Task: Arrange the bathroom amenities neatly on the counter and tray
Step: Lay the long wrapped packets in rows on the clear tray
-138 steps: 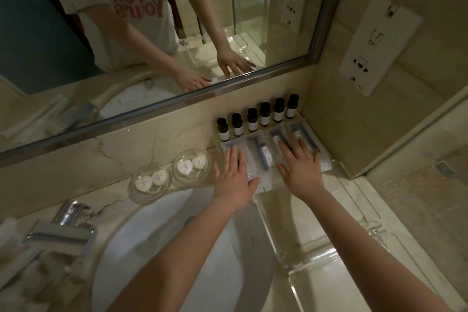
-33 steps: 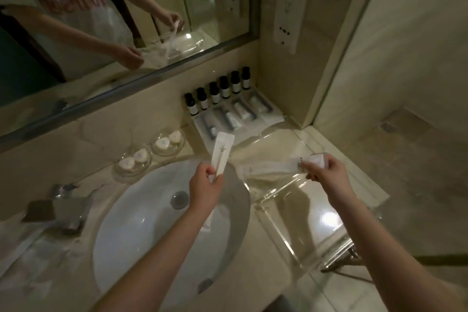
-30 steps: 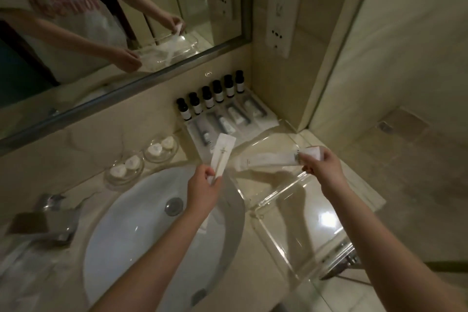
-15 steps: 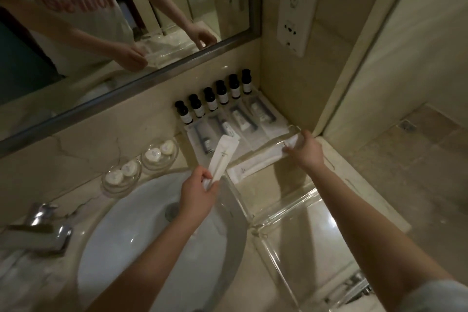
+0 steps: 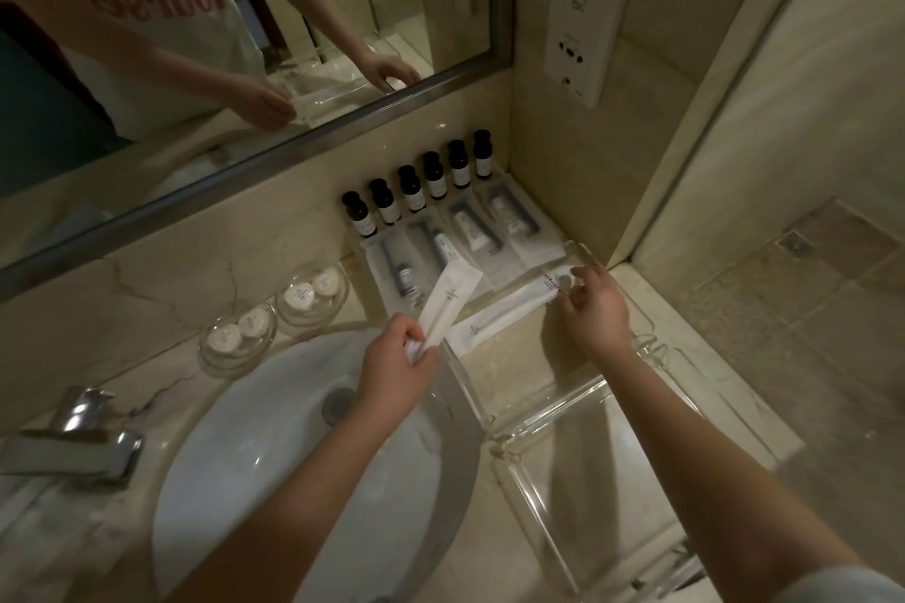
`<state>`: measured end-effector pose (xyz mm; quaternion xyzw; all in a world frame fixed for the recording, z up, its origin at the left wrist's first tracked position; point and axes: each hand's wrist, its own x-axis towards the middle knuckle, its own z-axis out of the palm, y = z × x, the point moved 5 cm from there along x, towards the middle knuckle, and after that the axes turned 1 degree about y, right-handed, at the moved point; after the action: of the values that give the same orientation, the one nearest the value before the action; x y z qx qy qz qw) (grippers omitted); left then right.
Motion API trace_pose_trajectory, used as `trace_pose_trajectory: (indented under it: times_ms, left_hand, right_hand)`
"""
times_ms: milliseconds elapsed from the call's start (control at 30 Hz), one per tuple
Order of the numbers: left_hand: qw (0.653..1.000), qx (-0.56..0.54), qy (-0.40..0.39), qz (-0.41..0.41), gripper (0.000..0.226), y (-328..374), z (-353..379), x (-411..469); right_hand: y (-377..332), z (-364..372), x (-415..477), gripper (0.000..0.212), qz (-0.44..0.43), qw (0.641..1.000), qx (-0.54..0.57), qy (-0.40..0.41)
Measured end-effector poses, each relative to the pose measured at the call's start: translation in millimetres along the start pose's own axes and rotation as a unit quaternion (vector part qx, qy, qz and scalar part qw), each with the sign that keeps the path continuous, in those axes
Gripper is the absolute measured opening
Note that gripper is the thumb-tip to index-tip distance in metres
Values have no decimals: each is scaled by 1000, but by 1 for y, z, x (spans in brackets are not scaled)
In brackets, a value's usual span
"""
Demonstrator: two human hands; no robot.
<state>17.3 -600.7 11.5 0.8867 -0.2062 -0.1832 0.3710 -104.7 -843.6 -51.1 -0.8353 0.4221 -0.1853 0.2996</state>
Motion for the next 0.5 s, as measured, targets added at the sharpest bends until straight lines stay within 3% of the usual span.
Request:
trace_pose_trajectory:
  times_ms: [67,133,233,333,433,500]
  left_hand:
    - [1000,5,-18,12,20,5,-1,1]
    - [998,17,-46,30,20,11,-1,2]
    - [994,35,-85,62,24,23,-1,0]
    - [990,29,-122,63,31,33,-1,-6]
    - [992,9,-121,45,41,33,-8,-12]
    - [999,2,-23,43,54,27,-27,-12]
  right_hand:
    - [-7,-12,-6,33,12,999,7,43]
    - [-30,-22,-15,29,7,997,69,28]
    - [-78,-27,-33,31,13,957,253,-140]
    - [-104,-30,-48,19,-10,933,271,-238]
    - [-100,-32,-51,13,35,928,317,-193]
    - [-87,-39,-54,16,98,924,351,-114]
